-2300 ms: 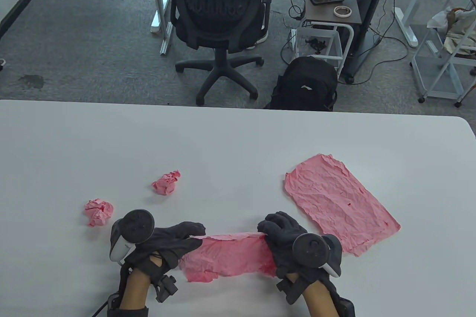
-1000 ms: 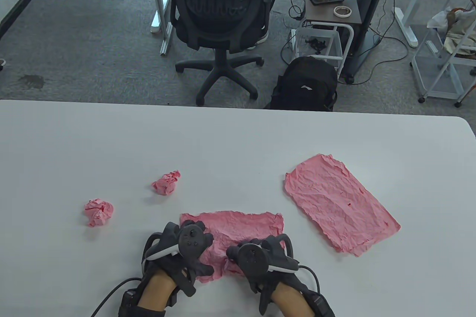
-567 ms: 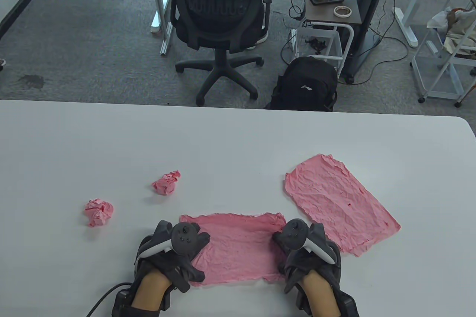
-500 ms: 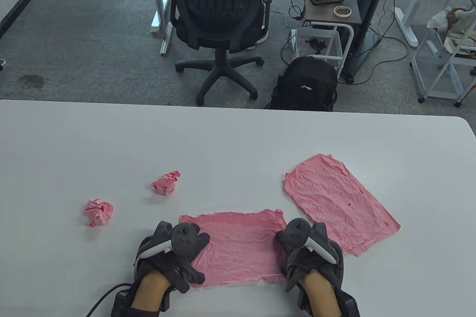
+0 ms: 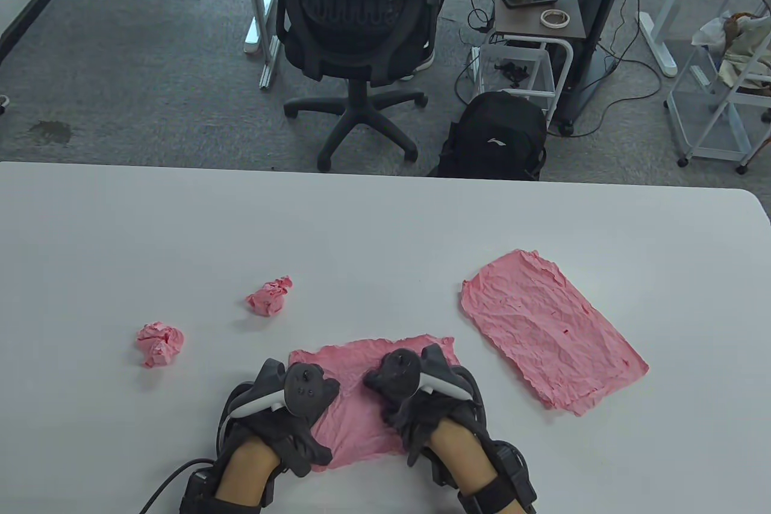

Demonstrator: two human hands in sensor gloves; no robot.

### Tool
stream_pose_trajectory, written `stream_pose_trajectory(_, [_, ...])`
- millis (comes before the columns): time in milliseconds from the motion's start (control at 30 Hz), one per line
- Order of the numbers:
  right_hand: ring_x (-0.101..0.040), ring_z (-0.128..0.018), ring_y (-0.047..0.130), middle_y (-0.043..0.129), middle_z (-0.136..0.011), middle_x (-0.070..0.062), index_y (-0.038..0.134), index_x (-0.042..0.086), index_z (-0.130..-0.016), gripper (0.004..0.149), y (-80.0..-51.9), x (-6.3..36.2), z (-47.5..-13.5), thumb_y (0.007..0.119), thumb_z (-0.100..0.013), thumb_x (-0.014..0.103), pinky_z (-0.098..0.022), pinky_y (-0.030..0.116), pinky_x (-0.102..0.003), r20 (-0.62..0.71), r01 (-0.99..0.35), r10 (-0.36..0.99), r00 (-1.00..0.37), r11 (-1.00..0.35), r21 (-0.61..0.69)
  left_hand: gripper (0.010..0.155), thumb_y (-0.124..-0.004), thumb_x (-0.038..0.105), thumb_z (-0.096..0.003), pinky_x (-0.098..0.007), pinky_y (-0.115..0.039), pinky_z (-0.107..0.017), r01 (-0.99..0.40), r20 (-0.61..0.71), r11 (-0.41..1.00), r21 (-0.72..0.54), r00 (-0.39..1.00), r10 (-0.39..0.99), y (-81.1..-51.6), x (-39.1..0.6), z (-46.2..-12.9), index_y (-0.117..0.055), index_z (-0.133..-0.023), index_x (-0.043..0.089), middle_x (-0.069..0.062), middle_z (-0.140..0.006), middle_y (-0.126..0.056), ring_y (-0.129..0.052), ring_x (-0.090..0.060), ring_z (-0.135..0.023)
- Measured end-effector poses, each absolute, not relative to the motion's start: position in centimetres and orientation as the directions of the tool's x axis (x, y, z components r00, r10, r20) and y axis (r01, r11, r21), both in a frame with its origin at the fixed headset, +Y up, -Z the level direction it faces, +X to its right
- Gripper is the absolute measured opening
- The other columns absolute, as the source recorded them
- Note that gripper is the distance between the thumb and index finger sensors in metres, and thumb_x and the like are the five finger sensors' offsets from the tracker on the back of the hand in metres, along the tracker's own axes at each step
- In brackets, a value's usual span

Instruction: Flatten crumpled papers and stack

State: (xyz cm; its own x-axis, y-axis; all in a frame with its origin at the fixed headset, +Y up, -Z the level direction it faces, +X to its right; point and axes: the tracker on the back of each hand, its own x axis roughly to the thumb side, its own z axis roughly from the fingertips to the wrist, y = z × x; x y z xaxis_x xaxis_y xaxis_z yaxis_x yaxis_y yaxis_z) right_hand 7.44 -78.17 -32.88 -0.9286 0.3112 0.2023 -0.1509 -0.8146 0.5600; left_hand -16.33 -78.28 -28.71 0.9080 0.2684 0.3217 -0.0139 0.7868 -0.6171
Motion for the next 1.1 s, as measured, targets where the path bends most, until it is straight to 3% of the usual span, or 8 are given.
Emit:
stream_pose_trajectory(267, [-0.033,-0.102,0.015,0.018,-0.113,-0.006,0.039,0.027,-0.104,0.064,-78.4,13.7,-34.2,0.071,-0.050,0.030,-0.068,0.026,-0.061,-0.031,-0.314,0.340,-0.940,-0.826,0.468,0.105,-0.093,0.058,-0.0364,-0.066,-0.020,-0.075,-0.032,0.319,0.786,-0.618,0.903,0.287,-78.3,-16.4,-28.6,-0.027,-0.113,0.028,-0.010,-0.112,-0.008,-0.007,-0.040,-0.110])
stream_pose_trajectory(467, [-0.043,-0.100,0.020,0.025,-0.112,-0.015,0.046,0.013,-0.104,0.063,-75.9,7.9,-30.8,0.073,-0.048,0.019,-0.068,0.035,-0.062,0.382,-0.260,0.397,-0.835,-0.895,0.362,0.105,-0.093,0.058,-0.0364,-0.066,-0.020,-0.074,-0.029,0.322,0.785,-0.619,0.902,0.287,-78.4,-16.5,-28.7,-0.027,-0.113,0.027,-0.010,-0.112,-0.008,-0.007,-0.040,-0.109])
stream_pose_trajectory(567, [-0.044,-0.100,0.023,0.027,-0.112,-0.016,0.047,0.015,-0.104,0.063,-76.9,3.4,-28.5,0.074,-0.047,0.019,-0.067,0.038,-0.062,0.508,-0.143,0.399,-0.763,-0.871,0.470,0.105,-0.093,0.058,-0.0364,-0.066,-0.018,-0.074,-0.040,0.316,0.780,-0.624,0.900,0.300,-78.5,-16.5,-28.7,-0.027,-0.113,0.027,-0.010,-0.112,-0.007,-0.006,-0.040,-0.109])
stream_pose_trajectory(667, [-0.034,-0.100,0.004,0.006,-0.110,-0.004,0.029,0.032,-0.103,0.065,-78.6,3.2,-28.9,0.064,-0.049,0.023,-0.070,0.022,-0.054,0.458,0.028,0.330,-0.825,-0.787,0.616,0.105,-0.092,0.058,-0.0365,-0.065,-0.019,-0.074,-0.039,0.314,0.783,-0.621,0.903,0.294,-78.5,-16.6,-28.6,-0.027,-0.113,0.027,-0.010,-0.112,-0.007,-0.006,-0.040,-0.109])
stream_pose_trajectory(800, [-0.034,-0.098,0.006,0.012,-0.110,-0.004,0.040,0.030,-0.103,0.065,-79.0,8.8,-30.8,0.068,-0.046,0.012,-0.067,0.017,-0.054,0.154,-0.295,0.487,-0.860,-0.720,0.629,0.105,-0.092,0.058,-0.0368,-0.064,-0.017,-0.074,-0.063,0.293,0.776,-0.628,0.904,0.311,-78.6,-16.8,-28.6,-0.027,-0.113,0.029,-0.010,-0.112,-0.006,-0.004,-0.038,-0.109])
stream_pose_trajectory(933, [-0.035,-0.098,0.006,0.011,-0.110,-0.005,0.038,0.027,-0.103,0.068,-78.7,13.3,-31.7,0.070,-0.046,0.012,-0.066,0.018,-0.055,0.021,-0.365,0.461,-0.887,-0.728,0.580,0.105,-0.092,0.058,-0.0369,-0.065,-0.017,-0.074,-0.061,0.294,0.777,-0.626,0.905,0.308,-78.6,-16.8,-28.6,-0.027,-0.113,0.028,-0.009,-0.112,-0.007,-0.005,-0.039,-0.109])
stream_pose_trajectory(1000, [-0.040,-0.097,0.009,0.014,-0.109,-0.010,0.039,0.023,-0.103,0.067,-78.4,13.3,-31.5,0.071,-0.045,0.010,-0.067,0.021,-0.057,0.011,-0.364,0.438,-0.899,-0.762,0.536,0.105,-0.092,0.058,-0.0368,-0.065,-0.017,-0.074,-0.060,0.295,0.777,-0.627,0.904,0.308,-78.6,-16.7,-28.6,-0.027,-0.113,0.028,-0.009,-0.112,-0.007,-0.005,-0.039,-0.109])
stream_pose_trajectory(1100, [-0.051,-0.095,0.015,0.016,-0.108,-0.020,0.040,0.017,-0.103,0.068,-77.1,10.7,-30.8,0.076,-0.045,0.013,-0.066,0.029,-0.063,0.238,-0.207,0.331,-0.913,-0.880,0.428,0.105,-0.092,0.058,-0.0368,-0.065,-0.018,-0.074,-0.056,0.296,0.782,-0.621,0.907,0.300,-78.6,-16.7,-28.6,-0.027,-0.113,0.028,-0.009,-0.112,-0.007,-0.005,-0.040,-0.109])
